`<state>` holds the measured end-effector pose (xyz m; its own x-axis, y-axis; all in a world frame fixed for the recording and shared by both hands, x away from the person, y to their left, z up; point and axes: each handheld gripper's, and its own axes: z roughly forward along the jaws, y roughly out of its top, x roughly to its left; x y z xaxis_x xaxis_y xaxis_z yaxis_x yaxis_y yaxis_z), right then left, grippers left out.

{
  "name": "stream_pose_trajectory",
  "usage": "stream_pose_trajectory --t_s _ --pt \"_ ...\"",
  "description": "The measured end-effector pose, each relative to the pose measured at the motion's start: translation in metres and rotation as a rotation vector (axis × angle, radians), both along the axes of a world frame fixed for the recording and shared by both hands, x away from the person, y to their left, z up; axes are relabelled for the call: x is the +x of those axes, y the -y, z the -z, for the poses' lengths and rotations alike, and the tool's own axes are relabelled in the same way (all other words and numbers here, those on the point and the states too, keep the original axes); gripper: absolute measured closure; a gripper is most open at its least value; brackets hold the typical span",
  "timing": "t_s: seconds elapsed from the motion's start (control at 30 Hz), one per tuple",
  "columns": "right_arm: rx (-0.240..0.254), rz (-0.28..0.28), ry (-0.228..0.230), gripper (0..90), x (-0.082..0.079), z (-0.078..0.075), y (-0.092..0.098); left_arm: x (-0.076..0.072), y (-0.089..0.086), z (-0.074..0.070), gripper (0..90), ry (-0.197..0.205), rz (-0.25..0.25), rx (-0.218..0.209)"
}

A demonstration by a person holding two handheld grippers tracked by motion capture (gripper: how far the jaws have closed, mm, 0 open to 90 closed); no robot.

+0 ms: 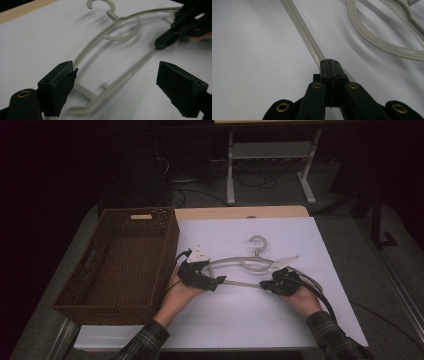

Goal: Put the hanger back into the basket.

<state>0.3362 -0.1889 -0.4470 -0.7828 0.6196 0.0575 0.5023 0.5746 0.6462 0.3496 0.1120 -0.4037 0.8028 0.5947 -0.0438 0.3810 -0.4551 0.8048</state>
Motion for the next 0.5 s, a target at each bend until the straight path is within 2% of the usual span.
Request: stream_pose_trajectory --t_s 0.07,0.1,0.13,0.27,0.3,0.33,0.5 --pt "0.002 0.000 0.000 90.0 0.000 0.000 0.000 0.010 0.004 0.002 18.2 -0.006 -0.002 0.003" --pt "0.000 -0.001 0.001 90.0 0.000 0.000 0.000 0.021 0.009 0.005 22.0 0.002 0.003 0.029" --pt "0.000 -0.001 0.001 90.0 0.000 0.000 0.000 0.021 0.009 0.005 23.9 0.002 0.003 0.029" --pt "0.000 -0.002 0.002 90.0 0.000 0.000 0.000 0.042 0.016 0.012 32.0 0.003 0.018 0.072" --pt "0.001 -0.003 0.001 90.0 0.000 0.000 0.000 0.053 0.020 0.016 36.7 -0.008 0.033 0.100" --pt "0.001 -0.003 0.001 90.0 0.000 0.000 0.000 0.053 0.020 0.016 38.7 -0.008 0.033 0.100" --pt "0.001 -0.001 0.000 90.0 0.000 0.000 0.000 0.075 0.032 0.028 43.7 -0.050 0.083 0.149"
